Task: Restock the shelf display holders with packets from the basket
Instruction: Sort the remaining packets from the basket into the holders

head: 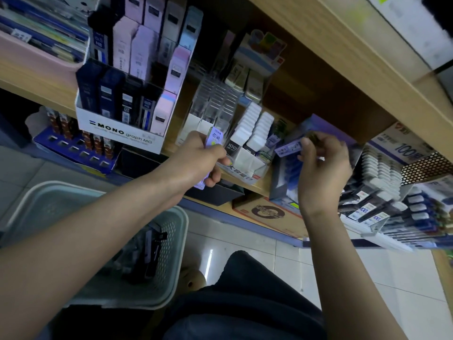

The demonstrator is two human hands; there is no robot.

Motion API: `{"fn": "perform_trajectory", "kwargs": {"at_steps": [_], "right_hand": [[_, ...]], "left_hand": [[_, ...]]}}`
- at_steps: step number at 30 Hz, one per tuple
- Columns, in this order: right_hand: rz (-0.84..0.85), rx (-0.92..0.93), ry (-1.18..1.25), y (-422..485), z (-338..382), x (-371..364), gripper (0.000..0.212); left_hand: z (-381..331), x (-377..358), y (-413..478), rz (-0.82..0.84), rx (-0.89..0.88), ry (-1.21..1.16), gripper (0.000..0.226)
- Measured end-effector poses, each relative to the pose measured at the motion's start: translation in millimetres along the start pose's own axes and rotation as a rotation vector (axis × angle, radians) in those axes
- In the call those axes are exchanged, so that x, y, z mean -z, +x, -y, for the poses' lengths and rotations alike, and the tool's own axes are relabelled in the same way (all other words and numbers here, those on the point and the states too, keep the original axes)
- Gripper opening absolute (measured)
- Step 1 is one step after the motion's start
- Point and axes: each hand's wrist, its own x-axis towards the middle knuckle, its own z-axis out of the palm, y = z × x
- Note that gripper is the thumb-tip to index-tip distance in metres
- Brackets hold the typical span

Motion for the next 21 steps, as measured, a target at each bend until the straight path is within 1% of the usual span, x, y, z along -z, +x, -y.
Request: {"fn": "perform_trajectory", "kwargs": {"at_steps": [3, 6, 10, 12, 15, 18, 19, 21], "right_hand": [[0.001, 0.051, -0.009, 2, -3, -2, 0.023], [0.012, 0.066, 0.007, 8, -3, -2, 0.02], [0.046, 0.109, -0.001, 10, -3, -5, 0.021], [0.109, 0.146, -0.046, 9, -4, -7, 0.022], [0.283, 0.208, -0.196, 5, -9, -11, 0.022], [0.438, 0.185, -0.243, 1, -13, -13, 0.025], [0.457, 0.175, -0.25, 0, -14, -13, 0.025], [0.43, 0.176, -0.253, -1, -11, -13, 0.024]], "left_hand": [[3, -3, 1, 0.044, -0.01, -0.001, 0.003], [5, -5, 1, 0.052, -0.032, 0.012, 0.016], [6, -6, 3, 0.046, -0.042, 0.024, 0.019], [7, -7, 4, 0.043, -0.044, 0.023, 0.02], [8, -8, 3, 0.054, -0.037, 0.005, 0.02], [8, -9, 3, 0.079, -0.027, -0.021, 0.018], [9, -10, 3, 0.085, -0.024, -0.026, 0.017], [10, -11, 4, 0.099, -0.018, -0.034, 0.013]]}}
